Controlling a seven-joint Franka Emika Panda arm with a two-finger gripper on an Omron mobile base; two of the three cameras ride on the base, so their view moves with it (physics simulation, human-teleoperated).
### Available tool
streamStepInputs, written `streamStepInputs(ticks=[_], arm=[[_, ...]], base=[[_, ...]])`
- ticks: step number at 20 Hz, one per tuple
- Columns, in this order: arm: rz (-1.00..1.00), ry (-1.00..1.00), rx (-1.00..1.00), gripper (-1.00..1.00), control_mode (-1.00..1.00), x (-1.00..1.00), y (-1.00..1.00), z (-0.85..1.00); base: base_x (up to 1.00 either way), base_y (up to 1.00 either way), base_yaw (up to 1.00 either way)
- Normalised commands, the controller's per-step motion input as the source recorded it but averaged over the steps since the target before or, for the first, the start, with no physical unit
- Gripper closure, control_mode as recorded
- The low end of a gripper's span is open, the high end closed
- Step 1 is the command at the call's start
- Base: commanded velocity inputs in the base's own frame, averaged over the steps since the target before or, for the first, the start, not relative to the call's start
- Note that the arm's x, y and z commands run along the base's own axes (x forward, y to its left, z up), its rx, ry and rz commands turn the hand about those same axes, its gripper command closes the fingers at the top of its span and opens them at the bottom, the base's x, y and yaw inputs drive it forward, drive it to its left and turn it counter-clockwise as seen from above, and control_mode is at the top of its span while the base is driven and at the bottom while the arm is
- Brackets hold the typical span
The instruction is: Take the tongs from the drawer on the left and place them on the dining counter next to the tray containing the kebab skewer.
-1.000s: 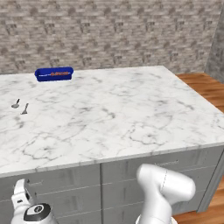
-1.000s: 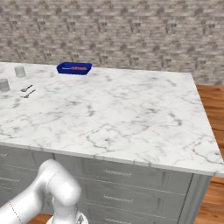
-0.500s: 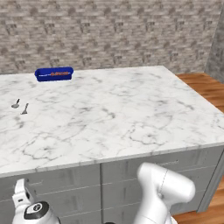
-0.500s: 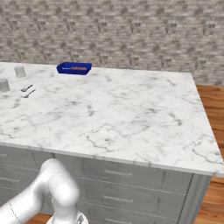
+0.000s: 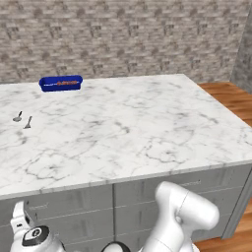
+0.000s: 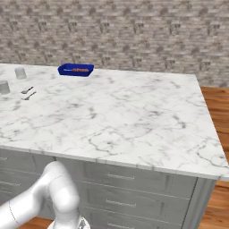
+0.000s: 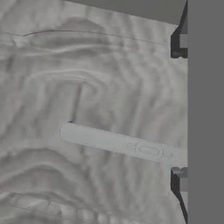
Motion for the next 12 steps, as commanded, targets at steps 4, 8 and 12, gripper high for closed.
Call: streamStepInputs(ticks=[4,8,12], arm=[[0.00,-0.05,0.00,-1.00,-1.00,0.00,0.00,-0.50],[0.00,-0.06,0.00,-1.00,-1.00,0.11,0.00,-0.33],[0.00,-0.04,0.00,-1.00,-1.00,0.14,0.00,-0.40]], base=[[0.00,0.00,0.00],[0.00,0.00,0.00],[0.00,0.00,0.00]])
